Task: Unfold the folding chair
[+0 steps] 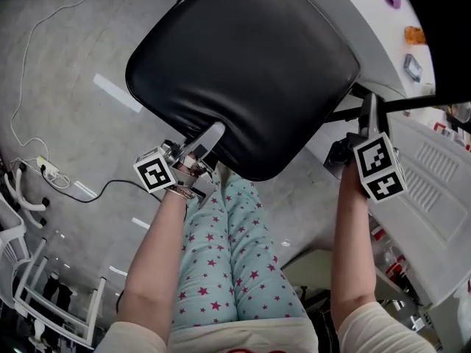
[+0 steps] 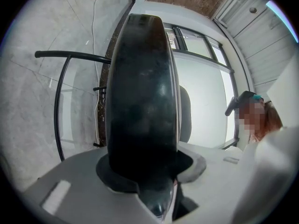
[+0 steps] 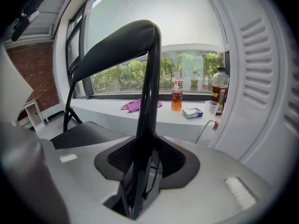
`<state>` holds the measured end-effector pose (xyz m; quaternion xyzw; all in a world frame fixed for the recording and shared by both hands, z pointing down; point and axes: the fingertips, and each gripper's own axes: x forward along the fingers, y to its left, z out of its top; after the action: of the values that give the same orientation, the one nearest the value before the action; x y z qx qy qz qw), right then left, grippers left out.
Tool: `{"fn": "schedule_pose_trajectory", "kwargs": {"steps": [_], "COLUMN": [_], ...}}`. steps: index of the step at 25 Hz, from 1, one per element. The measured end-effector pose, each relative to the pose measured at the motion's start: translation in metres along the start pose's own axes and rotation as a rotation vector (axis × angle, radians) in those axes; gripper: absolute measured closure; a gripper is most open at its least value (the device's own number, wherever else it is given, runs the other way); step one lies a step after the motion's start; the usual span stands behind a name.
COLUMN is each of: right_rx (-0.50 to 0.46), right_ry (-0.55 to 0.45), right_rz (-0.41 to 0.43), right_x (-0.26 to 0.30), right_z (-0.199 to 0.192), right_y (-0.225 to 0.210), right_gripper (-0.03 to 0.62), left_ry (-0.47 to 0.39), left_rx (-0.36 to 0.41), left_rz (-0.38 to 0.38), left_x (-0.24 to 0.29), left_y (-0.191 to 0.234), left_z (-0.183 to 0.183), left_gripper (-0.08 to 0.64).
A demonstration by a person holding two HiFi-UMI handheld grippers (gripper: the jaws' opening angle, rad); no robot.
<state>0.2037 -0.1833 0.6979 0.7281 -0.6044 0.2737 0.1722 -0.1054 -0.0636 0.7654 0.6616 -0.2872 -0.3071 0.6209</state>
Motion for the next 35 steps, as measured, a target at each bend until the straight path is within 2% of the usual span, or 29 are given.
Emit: {"fn": "schedule_pose_trajectory", "kwargs": {"steps": [5,16,18,20,21,24,26,28,32,35], "right_rx": [-0.011,-0.016,-0.044,-0.07,-0.078,-0.082,-0.073,-0.049,-0.003,0.013], "right_ry": [-0.011,-0.027,-0.026,-0.02,-0.017,-0.004,0.008,0.031,0.104,0.114], "right_rz": [-0.016,-0.03,-0.025,-0.025,-0.025,-0.022,-0.023,-0.012,0.012,0.056], "right_x": [-0.012,-0.012,-0.012,-0.013,-0.014,-0.022,-0.031,-0.039,-0.066,-0.088], "right_z": [-0.015,-0.022,-0.022,-0.023,-0.023,-0.022,-0.023,-0.027,-0.037,-0.026], "right_y": [0.012,0.008,0.007,0.006,0.006,0.01,0.013,0.018,0.027,0.047], "right_gripper": [0.427,0.428,0.42,0.413,0.411,0.396,0.385,0.373,0.37,0.37], "left_ry": [-0.001,0.009,0.042,0.096,0.117,0.126,0.11,0.087,-0.085,-0.11], "left_rx": [-0.001,0.003,0.004,0.027,0.038,0.045,0.001,0.001,0.003,0.1], "left_rz": [-0.023,-0.055,0.005,0.106,0.148,0.262,0.414,0.551,0.601,0.685], "left_x": [-0.021,-0.022,-0.023,-0.03,-0.036,-0.059,-0.087,-0.114,-0.14,-0.143], "left_y": [0.012,0.02,0.027,0.037,0.039,0.04,0.047,0.051,0.016,-0.021], "left_z": [0.002,-0.002,-0.004,-0.008,-0.008,-0.003,0.0,0.009,0.027,0.04], "left_gripper": [0.379,0.373,0.335,0.216,0.194,0.19,0.19,0.19,0.193,0.213]}}
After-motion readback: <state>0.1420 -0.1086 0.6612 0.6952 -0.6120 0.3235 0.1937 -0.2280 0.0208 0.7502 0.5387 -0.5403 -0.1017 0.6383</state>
